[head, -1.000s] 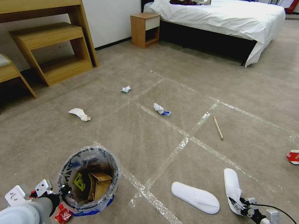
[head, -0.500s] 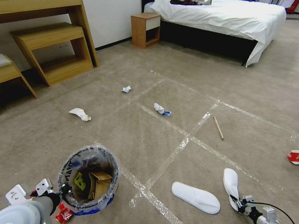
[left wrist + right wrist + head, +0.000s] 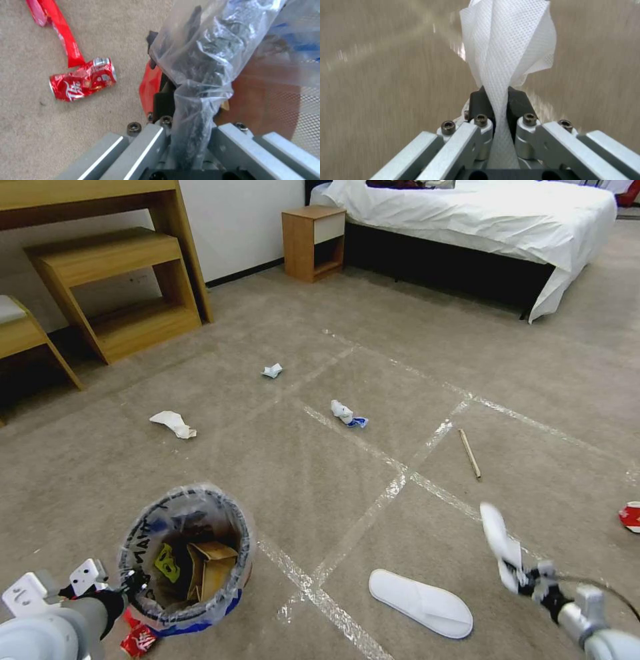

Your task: Pick up the trash bin and place the garbage on the floor into it.

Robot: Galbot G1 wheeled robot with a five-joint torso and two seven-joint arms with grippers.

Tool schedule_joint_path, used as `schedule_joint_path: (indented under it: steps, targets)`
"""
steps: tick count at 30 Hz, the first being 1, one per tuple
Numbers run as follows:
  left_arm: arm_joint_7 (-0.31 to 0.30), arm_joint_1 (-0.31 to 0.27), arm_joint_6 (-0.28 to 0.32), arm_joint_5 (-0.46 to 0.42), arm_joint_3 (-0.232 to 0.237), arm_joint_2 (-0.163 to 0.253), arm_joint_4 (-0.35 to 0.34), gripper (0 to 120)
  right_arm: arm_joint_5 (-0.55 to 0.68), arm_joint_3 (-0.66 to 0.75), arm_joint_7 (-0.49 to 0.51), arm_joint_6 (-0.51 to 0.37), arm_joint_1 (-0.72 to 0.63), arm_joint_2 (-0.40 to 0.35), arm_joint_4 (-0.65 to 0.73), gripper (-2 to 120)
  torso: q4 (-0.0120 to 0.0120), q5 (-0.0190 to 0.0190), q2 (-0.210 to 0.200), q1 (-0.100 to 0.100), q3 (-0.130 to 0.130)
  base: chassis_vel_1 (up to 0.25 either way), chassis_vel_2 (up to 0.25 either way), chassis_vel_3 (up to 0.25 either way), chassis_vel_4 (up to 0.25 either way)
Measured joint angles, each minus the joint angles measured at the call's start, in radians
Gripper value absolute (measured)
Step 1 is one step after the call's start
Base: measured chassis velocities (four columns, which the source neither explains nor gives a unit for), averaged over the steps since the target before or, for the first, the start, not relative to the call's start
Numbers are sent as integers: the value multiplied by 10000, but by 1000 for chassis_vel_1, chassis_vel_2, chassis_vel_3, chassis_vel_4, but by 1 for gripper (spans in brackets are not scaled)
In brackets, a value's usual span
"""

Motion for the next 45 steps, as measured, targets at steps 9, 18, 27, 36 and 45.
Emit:
schedule_joint_path:
  steps: [9,18,27,36,45]
  targets:
    - [-91,85,0,-181,-153,53,-193,0,1084,265,-512,1423,670,-643,1583,3,-1,-1,1,0,-1,0,0,0,0]
    - [-95,87,0,-198,-198,-6,-255,0,2372,408,-1158,1542,1552,-1297,3965,3,0,-3,2,0,-1,0,0,0,0]
    - [-99,32,0,-218,-233,-175,-291,0,3135,-531,-2119,769,2689,-2131,6588,3,0,-2,3,0,-1,0,0,0,0]
    - [-56,-63,0,-212,-154,-217,-222,0,2928,-1974,-2938,726,3678,-1967,6962,3,-1,-1,3,0,-2,0,0,0,0]
    - [25,-155,0,-195,-113,-258,-124,0,2712,-4904,-3276,696,6215,-932,6453,3,0,-2,3,0,0,0,0,0,0]
